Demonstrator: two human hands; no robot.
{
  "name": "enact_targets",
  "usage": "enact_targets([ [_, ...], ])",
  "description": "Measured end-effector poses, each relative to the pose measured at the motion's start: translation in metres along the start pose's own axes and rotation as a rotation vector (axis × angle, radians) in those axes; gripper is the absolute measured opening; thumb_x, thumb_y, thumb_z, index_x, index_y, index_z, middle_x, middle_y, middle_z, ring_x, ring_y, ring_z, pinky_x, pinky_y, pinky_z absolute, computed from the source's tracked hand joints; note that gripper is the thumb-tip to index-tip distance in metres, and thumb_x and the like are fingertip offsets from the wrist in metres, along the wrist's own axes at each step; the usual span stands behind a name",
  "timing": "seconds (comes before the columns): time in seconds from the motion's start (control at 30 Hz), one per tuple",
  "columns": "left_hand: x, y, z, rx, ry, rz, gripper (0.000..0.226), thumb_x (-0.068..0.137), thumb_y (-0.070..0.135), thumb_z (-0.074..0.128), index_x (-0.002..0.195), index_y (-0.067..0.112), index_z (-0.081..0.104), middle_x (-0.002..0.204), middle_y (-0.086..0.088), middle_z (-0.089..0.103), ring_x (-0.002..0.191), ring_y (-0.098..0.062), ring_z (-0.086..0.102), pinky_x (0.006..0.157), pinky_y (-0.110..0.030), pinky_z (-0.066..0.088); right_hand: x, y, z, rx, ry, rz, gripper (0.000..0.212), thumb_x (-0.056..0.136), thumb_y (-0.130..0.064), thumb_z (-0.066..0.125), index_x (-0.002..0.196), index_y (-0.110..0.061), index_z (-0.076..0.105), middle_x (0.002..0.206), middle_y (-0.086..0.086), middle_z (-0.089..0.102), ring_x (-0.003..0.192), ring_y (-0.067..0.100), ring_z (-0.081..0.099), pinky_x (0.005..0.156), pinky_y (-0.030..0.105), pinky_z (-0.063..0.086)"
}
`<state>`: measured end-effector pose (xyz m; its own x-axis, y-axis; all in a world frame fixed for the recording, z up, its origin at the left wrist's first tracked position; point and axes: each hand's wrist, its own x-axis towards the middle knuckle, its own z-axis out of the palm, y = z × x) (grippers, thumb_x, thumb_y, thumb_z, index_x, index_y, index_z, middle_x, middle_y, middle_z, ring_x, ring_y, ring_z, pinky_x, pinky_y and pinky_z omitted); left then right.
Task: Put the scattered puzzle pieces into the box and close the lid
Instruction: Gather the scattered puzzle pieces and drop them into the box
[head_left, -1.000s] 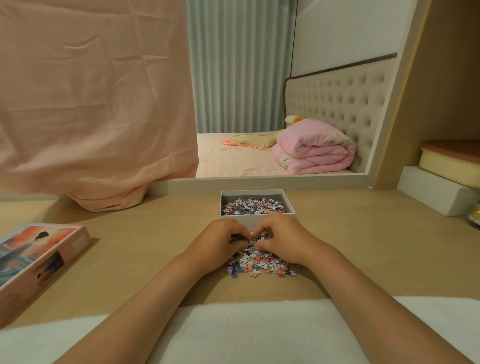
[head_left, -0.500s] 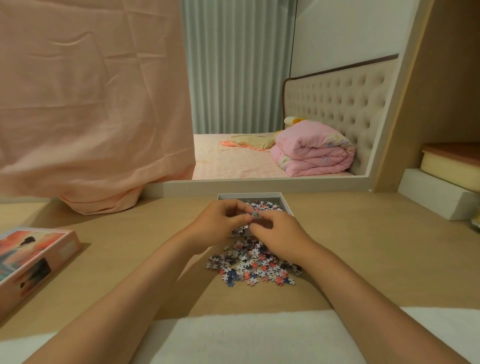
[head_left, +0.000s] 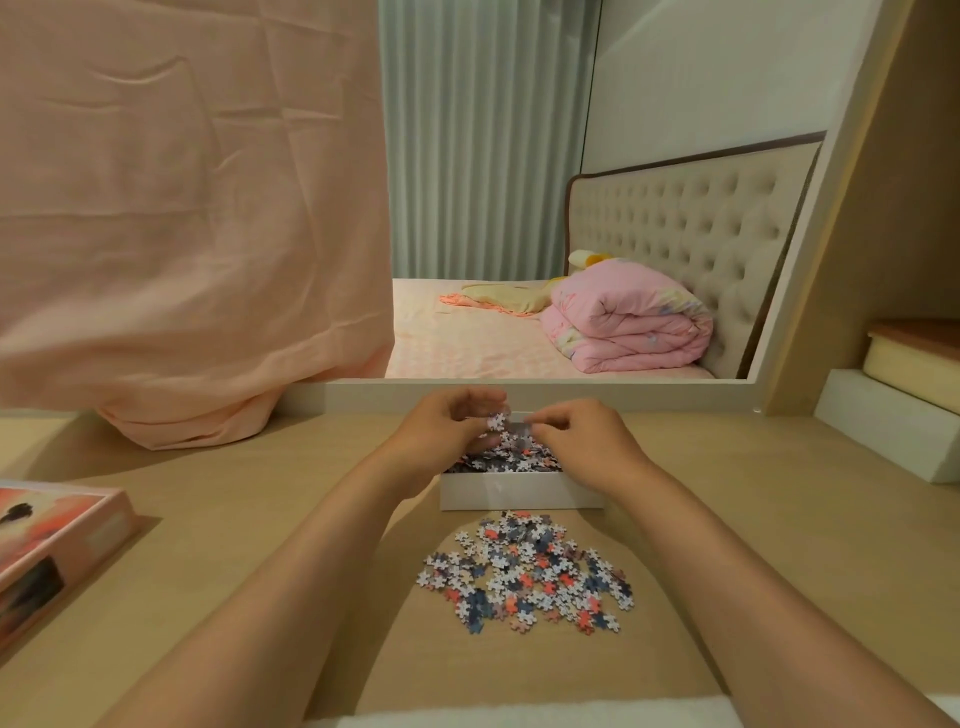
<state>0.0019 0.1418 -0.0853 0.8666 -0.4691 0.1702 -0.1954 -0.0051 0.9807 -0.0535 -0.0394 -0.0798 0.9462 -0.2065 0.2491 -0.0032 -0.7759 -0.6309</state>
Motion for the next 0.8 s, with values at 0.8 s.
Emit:
enact_targets([
  [0.8,-0.024,-0.008,-0.023,0.999,-0.063,0.235,0.031,0.100,0.032,0.047,0.125,0.027,0.065,0.130,0.008,0.060,0.117,-0.010,0.051,0.098,-0.027,0.039,-0.028,-0.014,0.003,-0.315,-0.146,-0.352,0.035,0.097,-0.040,0.052,0.130,-0.034,0.063,0.134,-0.013,0.058,0.123,0.011,0.051,0.106,0.036,0.041],
])
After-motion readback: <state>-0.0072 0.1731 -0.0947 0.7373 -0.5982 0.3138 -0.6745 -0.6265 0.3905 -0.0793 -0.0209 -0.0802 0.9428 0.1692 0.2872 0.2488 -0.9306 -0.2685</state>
